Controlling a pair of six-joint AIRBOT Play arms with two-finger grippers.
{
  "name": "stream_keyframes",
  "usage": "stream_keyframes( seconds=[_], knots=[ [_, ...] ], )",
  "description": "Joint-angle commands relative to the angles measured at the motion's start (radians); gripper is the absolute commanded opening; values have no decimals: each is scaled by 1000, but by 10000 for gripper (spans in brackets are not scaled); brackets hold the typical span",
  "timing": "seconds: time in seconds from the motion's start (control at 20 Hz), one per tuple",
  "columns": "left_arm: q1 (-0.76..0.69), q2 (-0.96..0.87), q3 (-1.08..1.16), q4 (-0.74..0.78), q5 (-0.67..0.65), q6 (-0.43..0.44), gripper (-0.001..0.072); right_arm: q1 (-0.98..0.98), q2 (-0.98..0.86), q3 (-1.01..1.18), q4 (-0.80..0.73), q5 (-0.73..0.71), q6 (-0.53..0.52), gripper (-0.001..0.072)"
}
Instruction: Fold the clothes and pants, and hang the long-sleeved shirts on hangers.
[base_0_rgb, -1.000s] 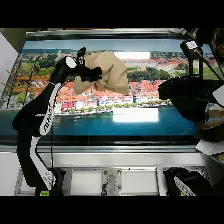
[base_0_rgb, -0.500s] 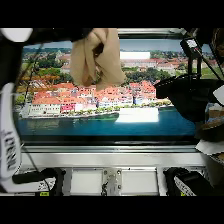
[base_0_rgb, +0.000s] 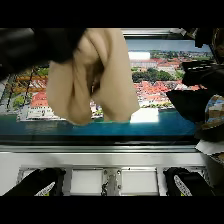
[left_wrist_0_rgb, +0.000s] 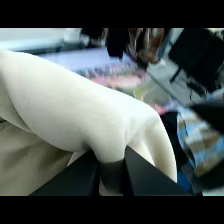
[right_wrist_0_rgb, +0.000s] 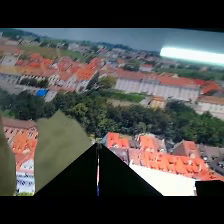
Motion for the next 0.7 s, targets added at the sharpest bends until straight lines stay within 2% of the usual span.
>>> stream_keyframes(
  seconds=[0.0, 0.1, 0.15, 0.2, 0.25, 0.35, 0.4, 0.5, 0.55, 0.65],
  knots=[
    [-179, 1, -210, 138, 56, -125, 17, -73, 39, 0, -28, 3, 37, 21],
    [-203, -84, -274, 189, 105, -126, 26, -93, 27, -1, -29, 21, 40, 22],
    [-174, -129, -277, 195, 119, -128, 325, -101, 19, -1, -28, 29, 40, 24],
    [-128, -166, -261, 174, 119, -145, 660, -107, 10, -1, -27, 44, 40, 26],
    [-60, -198, -234, 133, 90, -154, 693, -113, -1, -1, -28, 70, 40, 32],
    [77, -235, -210, 63, -4, -150, 693, -116, -25, -2, -28, 159, 31, 34],
    [145, -245, -221, 37, -66, -139, 693, -116, -40, -4, -27, 207, 12, 82],
    [255, -246, -309, -38, -153, -77, 693, -116, -73, -23, -28, 300, 6, 549],
    [298, -246, -376, -83, -182, -42, 693, -116, -87, -43, -27, 329, 6, 599],
    [347, -246, -518, -153, -181, 3, 693, -117, -103, -114, -27, 340, 6, 599]
  ],
)
